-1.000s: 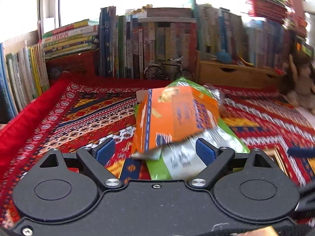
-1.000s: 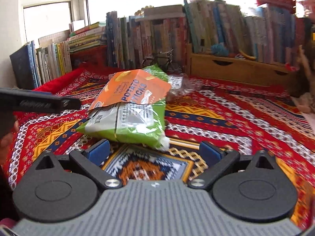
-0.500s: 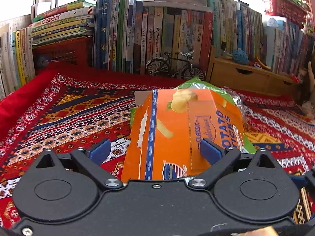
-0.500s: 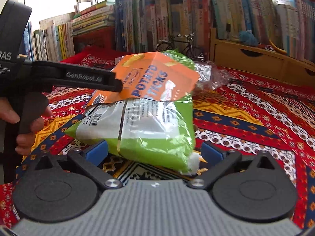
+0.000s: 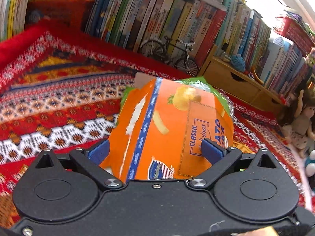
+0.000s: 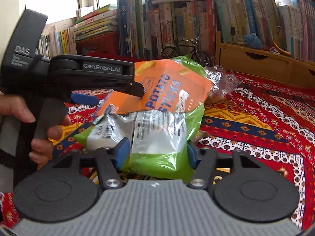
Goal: Collect trash
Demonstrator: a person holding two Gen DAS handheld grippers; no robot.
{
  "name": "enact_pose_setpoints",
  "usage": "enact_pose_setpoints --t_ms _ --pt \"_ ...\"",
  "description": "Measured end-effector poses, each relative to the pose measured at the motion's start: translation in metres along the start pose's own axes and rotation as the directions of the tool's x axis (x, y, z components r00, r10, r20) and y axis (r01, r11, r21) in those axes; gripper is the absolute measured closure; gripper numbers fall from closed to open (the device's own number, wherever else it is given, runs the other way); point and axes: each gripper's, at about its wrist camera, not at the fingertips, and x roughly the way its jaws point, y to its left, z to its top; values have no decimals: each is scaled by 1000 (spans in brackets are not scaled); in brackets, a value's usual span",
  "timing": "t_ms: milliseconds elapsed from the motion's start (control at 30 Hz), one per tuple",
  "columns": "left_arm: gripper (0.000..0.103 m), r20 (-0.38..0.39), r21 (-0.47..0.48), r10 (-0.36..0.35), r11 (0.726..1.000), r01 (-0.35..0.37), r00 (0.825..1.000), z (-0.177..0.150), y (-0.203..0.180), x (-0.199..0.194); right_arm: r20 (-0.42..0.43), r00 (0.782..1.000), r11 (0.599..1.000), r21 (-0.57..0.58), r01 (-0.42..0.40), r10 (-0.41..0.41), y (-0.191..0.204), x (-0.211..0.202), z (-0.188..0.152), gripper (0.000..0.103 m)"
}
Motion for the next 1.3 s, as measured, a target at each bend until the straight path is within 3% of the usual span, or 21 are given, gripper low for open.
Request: enact_pose_setpoints --t_ms 67,133,200,300,500,567,633,767,833,1000,1167,1300 --pt "28 9 4 -23 1000 23 1000 -3 -3 -2 -1 1000 1000 9 -1 1 3 -5 0 52" --pt "76 47 42 4 999 -6 999 -5 -12 -11 6 1000 1000 2 14 -14 10 -9 -2 59" --pt "101 45 59 13 998 -15 999 -6 -17 -20 13 1000 1000 -4 22 -22 16 -15 -3 65" --pt "102 51 71 -31 997 28 998 -7 -23 -37 24 999 1000 -16 24 -24 24 -27 -5 74" --pt "94 71 173 -50 984 37 996 -19 -40 -70 45 998 998 -43 36 -34 31 -58 -12 79" --pt "84 77 222 -55 974 37 995 -27 -49 -78 52 998 998 -50 44 -41 28 -70 -16 79" --pt "53 84 285 -59 958 33 995 -38 -58 -87 53 998 997 -63 49 -46 25 -81 -22 79" --pt "38 85 427 -91 903 47 992 -66 -78 -100 43 997 994 -88 65 -61 18 -96 -35 79" --pt "22 67 460 -124 885 80 990 -77 -86 -104 35 997 993 -94 66 -63 12 -103 -43 78" --pt "17 60 516 -134 853 84 989 -102 -103 -105 23 996 990 -117 84 -82 3 -114 -58 78" --pt "16 40 609 -138 788 86 990 -127 -111 -109 10 995 990 -104 100 -100 -10 -120 -69 76" --pt "22 34 636 -138 767 86 990 -137 -116 -102 13 995 991 -95 97 -96 -14 -122 -72 75"
